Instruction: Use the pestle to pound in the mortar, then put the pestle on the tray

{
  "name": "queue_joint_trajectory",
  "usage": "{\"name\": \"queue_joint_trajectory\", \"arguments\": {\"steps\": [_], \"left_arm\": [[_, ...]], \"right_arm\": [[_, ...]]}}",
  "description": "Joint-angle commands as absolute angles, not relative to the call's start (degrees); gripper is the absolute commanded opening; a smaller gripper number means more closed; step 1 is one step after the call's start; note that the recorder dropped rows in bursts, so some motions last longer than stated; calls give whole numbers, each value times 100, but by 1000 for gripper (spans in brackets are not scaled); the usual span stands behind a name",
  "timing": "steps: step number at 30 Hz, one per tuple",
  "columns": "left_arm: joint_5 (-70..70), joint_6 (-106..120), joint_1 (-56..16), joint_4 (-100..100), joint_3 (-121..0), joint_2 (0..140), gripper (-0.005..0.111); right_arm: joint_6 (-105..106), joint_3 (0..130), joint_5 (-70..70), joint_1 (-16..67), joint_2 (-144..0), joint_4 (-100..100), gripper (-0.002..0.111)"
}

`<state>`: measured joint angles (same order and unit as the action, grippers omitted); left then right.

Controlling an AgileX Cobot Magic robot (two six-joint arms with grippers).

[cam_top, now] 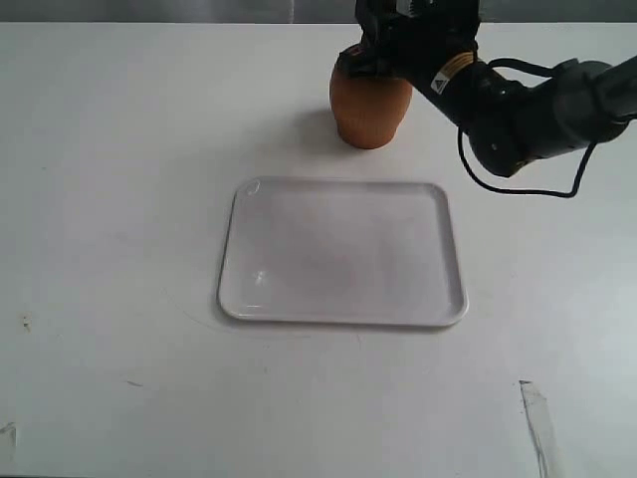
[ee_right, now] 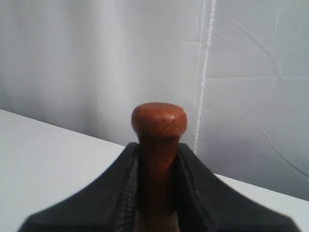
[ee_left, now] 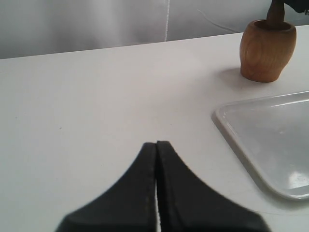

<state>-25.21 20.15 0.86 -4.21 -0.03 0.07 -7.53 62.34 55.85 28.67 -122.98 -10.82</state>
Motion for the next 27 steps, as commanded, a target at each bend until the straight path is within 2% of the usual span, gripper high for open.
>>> {"name": "queue_joint_trajectory", "arguments": {"steps": [1,6,12,21,27], "left_arm": [[-2503,1968,42,-379,0,0,0],[-2503,1968,42,-379,0,0,0],[-2503,1968,42,-379,0,0,0],[-2503,1968,42,-379,0,0,0],[-2503,1968,42,-379,0,0,0]], "right_arm": [[-750,6215,5558,2863,-12376,-1092,0],[-750,6215,5800,2863,-11975,-1092,0],[-595,6215,5495,2863,-10605,-1145,0],[-654,6215,3480,2863,-8457,-2310,0],[-1131,6215,1897,2863,-7805,-2935,0]]}}
